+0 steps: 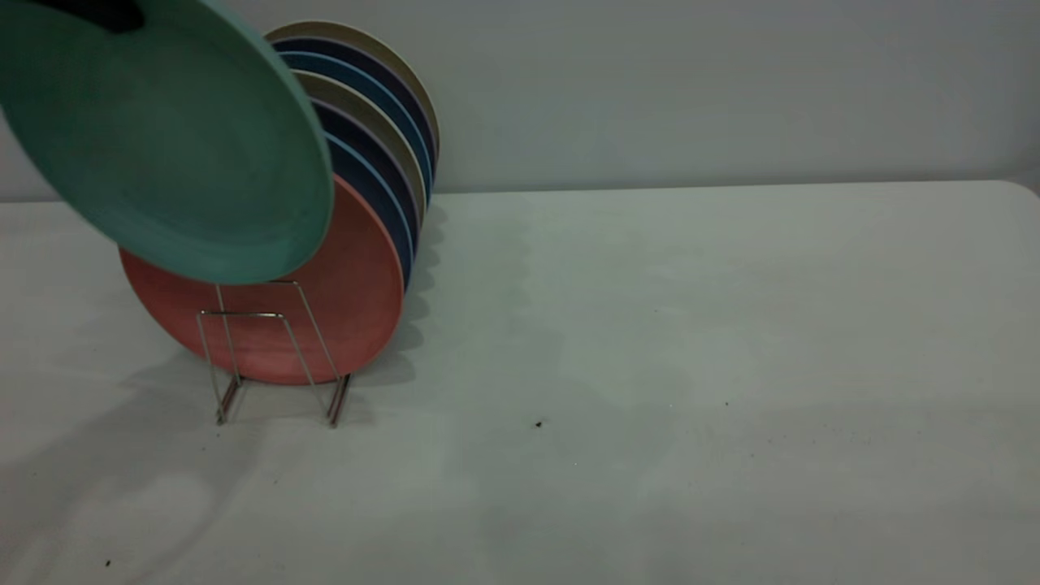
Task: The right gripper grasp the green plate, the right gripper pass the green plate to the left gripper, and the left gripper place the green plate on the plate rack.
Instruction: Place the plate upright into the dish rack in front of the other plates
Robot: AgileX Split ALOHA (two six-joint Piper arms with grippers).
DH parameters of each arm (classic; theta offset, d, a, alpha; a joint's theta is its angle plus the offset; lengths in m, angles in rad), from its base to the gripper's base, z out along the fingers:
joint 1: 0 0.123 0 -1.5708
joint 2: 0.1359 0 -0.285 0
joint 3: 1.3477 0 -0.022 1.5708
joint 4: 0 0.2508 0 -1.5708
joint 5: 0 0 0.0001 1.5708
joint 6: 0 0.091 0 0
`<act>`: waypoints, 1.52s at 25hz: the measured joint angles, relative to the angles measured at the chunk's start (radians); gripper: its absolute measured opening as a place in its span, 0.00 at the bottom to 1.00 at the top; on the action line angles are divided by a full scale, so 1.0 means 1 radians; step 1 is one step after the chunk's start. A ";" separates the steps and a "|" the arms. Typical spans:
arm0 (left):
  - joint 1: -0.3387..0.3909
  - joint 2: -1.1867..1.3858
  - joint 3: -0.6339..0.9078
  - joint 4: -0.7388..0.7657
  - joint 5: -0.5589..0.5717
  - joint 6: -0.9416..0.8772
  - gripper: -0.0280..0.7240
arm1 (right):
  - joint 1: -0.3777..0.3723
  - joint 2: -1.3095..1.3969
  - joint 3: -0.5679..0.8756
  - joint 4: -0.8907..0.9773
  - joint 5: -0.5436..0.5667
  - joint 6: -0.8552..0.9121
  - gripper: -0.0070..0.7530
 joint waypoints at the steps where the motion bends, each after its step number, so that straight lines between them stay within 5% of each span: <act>1: 0.001 0.003 0.000 0.002 0.004 -0.005 0.15 | 0.000 -0.034 0.001 -0.004 -0.001 0.004 0.53; 38: 0.001 0.042 0.001 -0.008 -0.044 0.042 0.15 | -0.001 -0.175 0.031 -0.076 -0.078 0.074 0.53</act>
